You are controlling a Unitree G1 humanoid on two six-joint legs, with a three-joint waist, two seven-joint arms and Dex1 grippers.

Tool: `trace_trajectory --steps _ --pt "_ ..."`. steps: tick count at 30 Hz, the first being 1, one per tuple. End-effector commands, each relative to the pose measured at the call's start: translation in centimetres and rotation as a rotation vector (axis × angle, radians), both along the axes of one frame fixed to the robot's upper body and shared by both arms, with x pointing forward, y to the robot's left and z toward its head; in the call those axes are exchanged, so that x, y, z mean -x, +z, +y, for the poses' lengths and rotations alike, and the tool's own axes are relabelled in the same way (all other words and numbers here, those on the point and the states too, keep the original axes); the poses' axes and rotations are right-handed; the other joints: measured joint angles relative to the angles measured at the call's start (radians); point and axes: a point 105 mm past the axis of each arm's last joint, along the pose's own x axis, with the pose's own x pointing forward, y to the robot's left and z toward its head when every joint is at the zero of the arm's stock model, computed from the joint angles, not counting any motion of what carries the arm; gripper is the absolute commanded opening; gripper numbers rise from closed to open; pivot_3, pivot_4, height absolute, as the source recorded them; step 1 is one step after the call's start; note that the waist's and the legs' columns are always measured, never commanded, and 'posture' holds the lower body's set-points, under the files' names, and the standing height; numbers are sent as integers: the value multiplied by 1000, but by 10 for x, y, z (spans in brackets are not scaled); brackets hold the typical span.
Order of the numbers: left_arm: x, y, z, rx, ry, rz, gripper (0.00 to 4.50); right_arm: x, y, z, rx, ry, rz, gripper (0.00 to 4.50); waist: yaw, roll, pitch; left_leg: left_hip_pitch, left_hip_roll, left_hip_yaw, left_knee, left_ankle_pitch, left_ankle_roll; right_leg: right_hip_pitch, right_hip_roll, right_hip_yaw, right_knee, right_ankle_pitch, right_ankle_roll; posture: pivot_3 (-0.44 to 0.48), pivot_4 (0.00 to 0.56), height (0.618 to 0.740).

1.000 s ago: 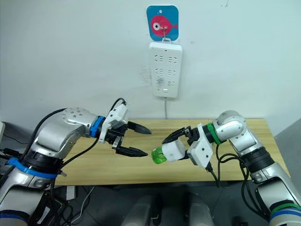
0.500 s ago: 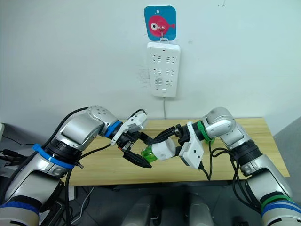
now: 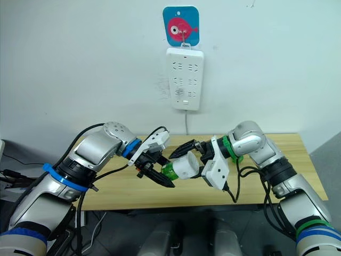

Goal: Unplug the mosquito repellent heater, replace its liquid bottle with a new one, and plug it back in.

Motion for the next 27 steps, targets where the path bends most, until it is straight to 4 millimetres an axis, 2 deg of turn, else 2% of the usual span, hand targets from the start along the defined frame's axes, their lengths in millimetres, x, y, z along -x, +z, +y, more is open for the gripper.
trace_trajectory --steps 1,4,7,11,15,19,23,27 --pt "-9 2 2 59 36 -140 2217 3 12 -16 -41 -36 25 4500 1 0 0 0 0 0 0 0 0 0 0 0 0 0 0 -22 193 740" --pt "-24 3 0 179 153 -255 2217 4 18 -36 -81 -146 155 4500 2 0 0 0 0 0 0 0 0 0 -1 0 0 0 0 -31 194 740" --pt "-32 7 -4 310 264 -367 2217 -1 25 -51 -215 -368 405 4500 1 0 0 0 0 0 0 0 1 0 -2 0 0 0 -1 -38 193 740" --pt "-39 23 -12 517 402 -544 2217 -11 27 -54 -459 -711 874 4500 1 0 0 0 1 -1 0 -1 0 0 -2 -1 0 1 -1 -52 197 740" --pt "-50 39 -15 631 593 -768 2217 -17 38 -48 -774 -879 1220 4500 0 0 -1 0 1 -2 0 -2 2 0 -3 -1 0 1 -1 -69 203 740" --pt "-54 46 -20 695 716 -867 2217 -15 46 -32 -915 -914 1337 4500 -1 0 -1 0 1 -1 -1 -3 4 0 -3 -1 0 1 -1 -78 201 740" --pt "-50 51 -26 749 767 -858 2217 -20 55 -20 -999 -910 1375 4500 -1 0 -1 0 0 0 0 -3 5 0 -3 -1 0 1 0 -77 201 740" --pt "-39 46 -25 760 781 -809 2217 -26 64 -6 -1011 -871 1387 4500 -7 0 -2 0 0 1 0 -3 6 0 -2 0 0 2 0 -68 201 740"
